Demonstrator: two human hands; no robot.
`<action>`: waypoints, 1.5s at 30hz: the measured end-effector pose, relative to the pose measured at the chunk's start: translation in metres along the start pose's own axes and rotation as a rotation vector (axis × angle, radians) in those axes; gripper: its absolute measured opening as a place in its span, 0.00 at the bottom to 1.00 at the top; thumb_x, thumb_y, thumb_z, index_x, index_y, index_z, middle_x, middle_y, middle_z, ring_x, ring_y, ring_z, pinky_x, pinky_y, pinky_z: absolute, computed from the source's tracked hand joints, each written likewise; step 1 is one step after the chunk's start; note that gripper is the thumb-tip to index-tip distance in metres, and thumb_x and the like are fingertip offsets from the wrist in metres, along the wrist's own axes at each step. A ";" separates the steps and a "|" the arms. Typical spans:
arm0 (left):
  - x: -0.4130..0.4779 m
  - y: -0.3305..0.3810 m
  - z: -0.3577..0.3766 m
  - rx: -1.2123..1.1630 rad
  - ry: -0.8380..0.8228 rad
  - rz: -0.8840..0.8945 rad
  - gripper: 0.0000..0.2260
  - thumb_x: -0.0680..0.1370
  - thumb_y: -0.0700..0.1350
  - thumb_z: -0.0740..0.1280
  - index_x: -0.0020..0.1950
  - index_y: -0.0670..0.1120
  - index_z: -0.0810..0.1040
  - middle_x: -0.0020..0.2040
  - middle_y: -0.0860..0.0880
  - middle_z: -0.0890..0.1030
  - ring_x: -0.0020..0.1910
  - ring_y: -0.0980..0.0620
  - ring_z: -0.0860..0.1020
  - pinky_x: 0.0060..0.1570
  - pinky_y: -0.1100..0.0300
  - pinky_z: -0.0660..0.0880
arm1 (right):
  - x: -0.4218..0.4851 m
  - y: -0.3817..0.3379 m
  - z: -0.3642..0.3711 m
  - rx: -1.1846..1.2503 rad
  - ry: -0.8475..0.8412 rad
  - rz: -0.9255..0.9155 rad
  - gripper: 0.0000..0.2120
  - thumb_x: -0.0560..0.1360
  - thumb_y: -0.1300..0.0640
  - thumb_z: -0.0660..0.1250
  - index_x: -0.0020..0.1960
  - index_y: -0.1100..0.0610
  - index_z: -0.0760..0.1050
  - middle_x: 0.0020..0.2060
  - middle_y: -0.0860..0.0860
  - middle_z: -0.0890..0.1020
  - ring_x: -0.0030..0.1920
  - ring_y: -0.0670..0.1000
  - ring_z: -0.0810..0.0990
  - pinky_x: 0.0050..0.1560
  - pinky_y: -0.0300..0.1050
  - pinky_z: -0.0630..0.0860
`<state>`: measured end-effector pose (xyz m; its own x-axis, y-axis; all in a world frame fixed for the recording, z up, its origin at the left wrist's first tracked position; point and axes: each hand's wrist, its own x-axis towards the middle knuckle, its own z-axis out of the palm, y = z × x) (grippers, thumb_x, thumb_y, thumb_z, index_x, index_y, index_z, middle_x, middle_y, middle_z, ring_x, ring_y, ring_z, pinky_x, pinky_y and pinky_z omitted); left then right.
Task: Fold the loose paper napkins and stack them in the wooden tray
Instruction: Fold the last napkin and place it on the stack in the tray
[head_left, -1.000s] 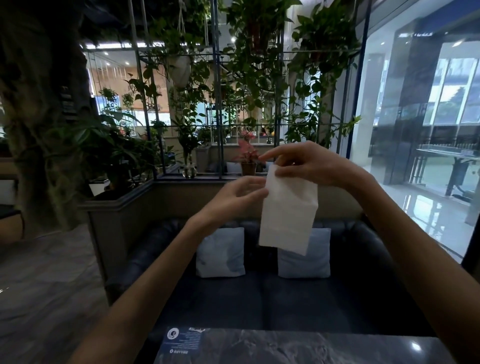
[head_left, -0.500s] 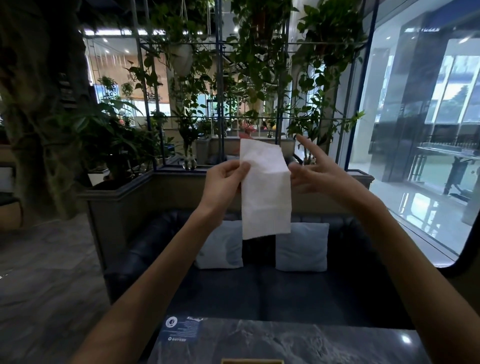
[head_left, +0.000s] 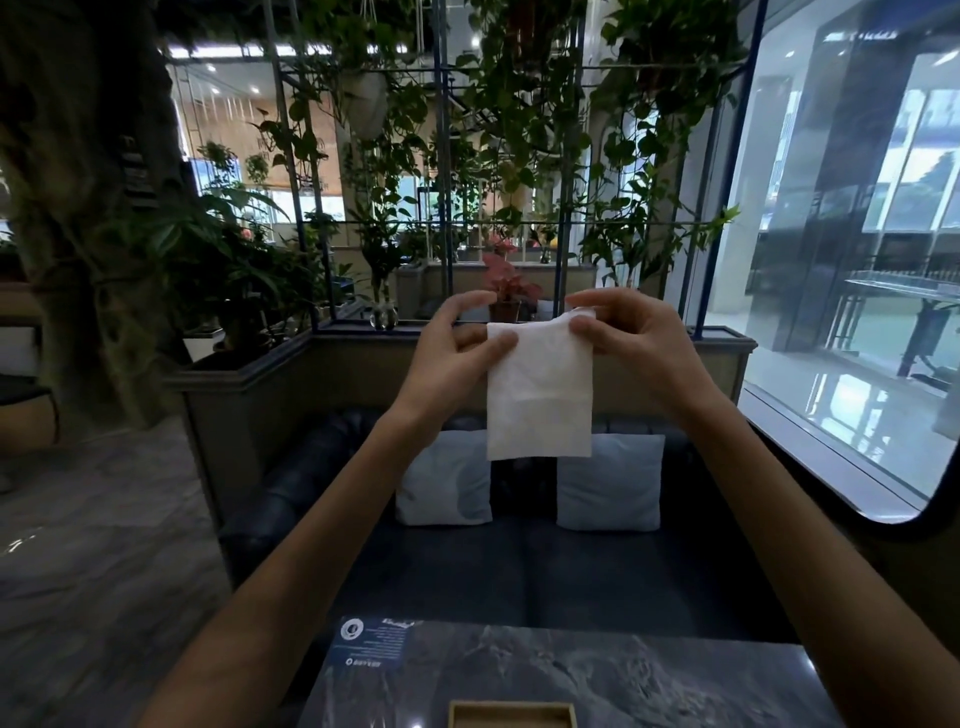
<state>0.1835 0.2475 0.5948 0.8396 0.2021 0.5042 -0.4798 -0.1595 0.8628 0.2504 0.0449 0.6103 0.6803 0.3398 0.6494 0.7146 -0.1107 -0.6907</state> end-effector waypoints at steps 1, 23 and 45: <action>0.000 0.000 0.001 0.037 0.002 0.015 0.16 0.77 0.41 0.71 0.64 0.47 0.75 0.53 0.48 0.84 0.49 0.54 0.84 0.43 0.65 0.80 | 0.001 0.001 0.000 -0.004 0.000 0.000 0.10 0.77 0.58 0.70 0.57 0.51 0.80 0.50 0.56 0.84 0.53 0.57 0.83 0.56 0.58 0.80; 0.015 -0.010 0.001 0.525 0.096 0.161 0.07 0.77 0.45 0.71 0.53 0.47 0.83 0.48 0.52 0.83 0.48 0.58 0.80 0.47 0.65 0.77 | 0.006 0.014 -0.005 -0.245 -0.050 0.019 0.10 0.75 0.55 0.72 0.55 0.56 0.82 0.50 0.51 0.84 0.51 0.48 0.83 0.52 0.41 0.79; -0.009 0.006 0.005 -0.147 -0.278 -0.128 0.32 0.76 0.36 0.70 0.73 0.57 0.60 0.58 0.39 0.82 0.53 0.41 0.84 0.48 0.47 0.82 | -0.002 -0.003 -0.002 -0.071 0.192 -0.027 0.10 0.80 0.55 0.66 0.60 0.53 0.77 0.43 0.52 0.82 0.39 0.46 0.80 0.35 0.34 0.76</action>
<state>0.1742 0.2403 0.5950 0.9230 -0.0626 0.3797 -0.3807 -0.0051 0.9247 0.2469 0.0429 0.6120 0.6744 0.1604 0.7208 0.7382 -0.1714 -0.6525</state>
